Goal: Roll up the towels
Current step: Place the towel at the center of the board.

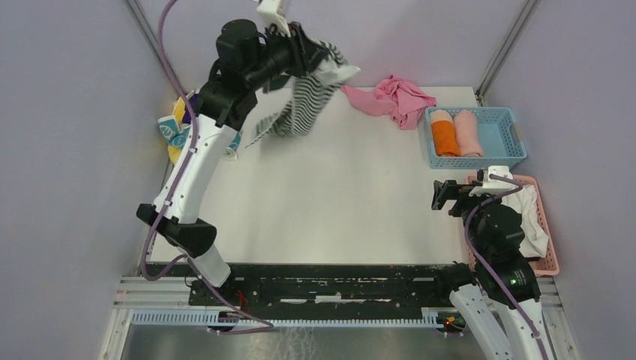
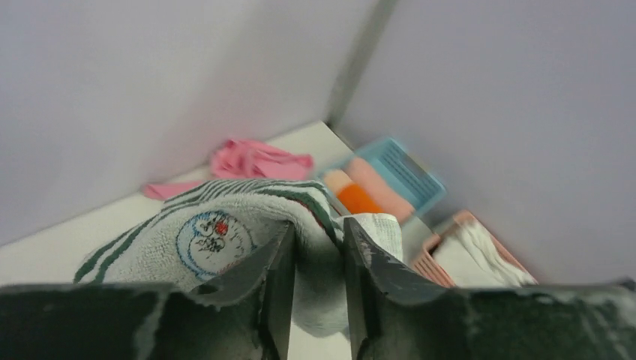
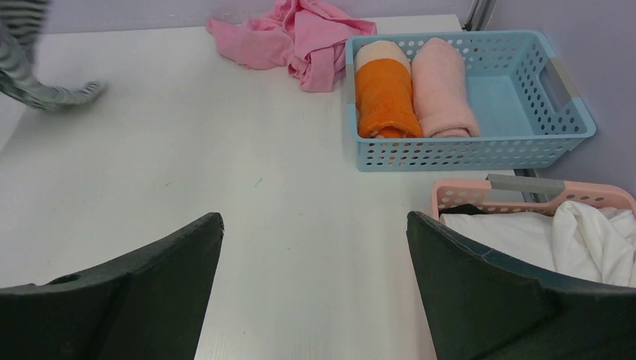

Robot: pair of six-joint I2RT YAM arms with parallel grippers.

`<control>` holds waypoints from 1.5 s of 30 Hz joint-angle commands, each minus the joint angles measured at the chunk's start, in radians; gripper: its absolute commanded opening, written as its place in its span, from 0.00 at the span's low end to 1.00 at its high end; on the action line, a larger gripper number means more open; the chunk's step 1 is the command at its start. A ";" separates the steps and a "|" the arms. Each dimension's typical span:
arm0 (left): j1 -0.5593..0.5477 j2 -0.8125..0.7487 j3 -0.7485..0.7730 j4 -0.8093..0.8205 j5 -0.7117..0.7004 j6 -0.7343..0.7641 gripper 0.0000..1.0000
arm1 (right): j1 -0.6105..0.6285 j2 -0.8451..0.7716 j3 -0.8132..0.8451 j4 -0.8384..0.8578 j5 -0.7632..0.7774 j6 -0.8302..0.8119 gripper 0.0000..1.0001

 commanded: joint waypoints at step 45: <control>-0.041 0.483 -0.621 -0.055 -0.549 -0.129 0.54 | 0.004 0.354 0.059 0.005 -0.383 0.098 1.00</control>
